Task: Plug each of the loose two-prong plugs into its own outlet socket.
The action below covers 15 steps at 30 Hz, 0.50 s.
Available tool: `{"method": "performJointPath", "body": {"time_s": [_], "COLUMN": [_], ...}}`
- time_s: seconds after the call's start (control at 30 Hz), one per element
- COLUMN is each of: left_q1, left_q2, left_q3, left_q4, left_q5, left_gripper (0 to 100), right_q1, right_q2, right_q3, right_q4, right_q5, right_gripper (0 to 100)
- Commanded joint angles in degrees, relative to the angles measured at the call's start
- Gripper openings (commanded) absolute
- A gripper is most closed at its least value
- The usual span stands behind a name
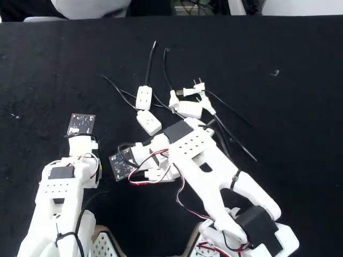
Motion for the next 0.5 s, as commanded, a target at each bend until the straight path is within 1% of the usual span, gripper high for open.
{"method": "performJointPath", "body": {"time_s": [0.0,0.07,0.17,0.23,0.33,0.4,0.47], "left_q1": [0.4,0.4,0.4,0.4,0.4,0.4,0.4], "left_q2": [-0.3,-0.3,-0.3,-0.3,-0.3,-0.3,-0.3], "left_q3": [-0.1,-0.1,-0.1,-0.1,-0.1,-0.1,-0.1], "left_q4": [-0.8,-0.8,-0.8,-0.8,-0.8,-0.8,-0.8], "left_q5": [0.4,0.4,0.4,0.4,0.4,0.4,0.4], "left_gripper": [12,12,12,12,12,12,12], "right_q1": [-1.2,-1.2,-1.2,-1.2,-1.3,-1.3,-1.9], "right_q2": [0.0,0.0,0.0,0.0,0.0,0.0,0.0], "right_q3": [-0.7,-0.7,-2.1,-3.4,-4.4,-4.4,-4.5], "right_q4": [1.0,1.0,0.4,0.4,0.1,0.0,0.2], "right_q5": [-0.8,-1.0,-5.5,-8.4,-10.1,-10.1,-10.1], "right_gripper": [1.1,1.4,2.1,7.3,16.8,19.5,19.8]}}
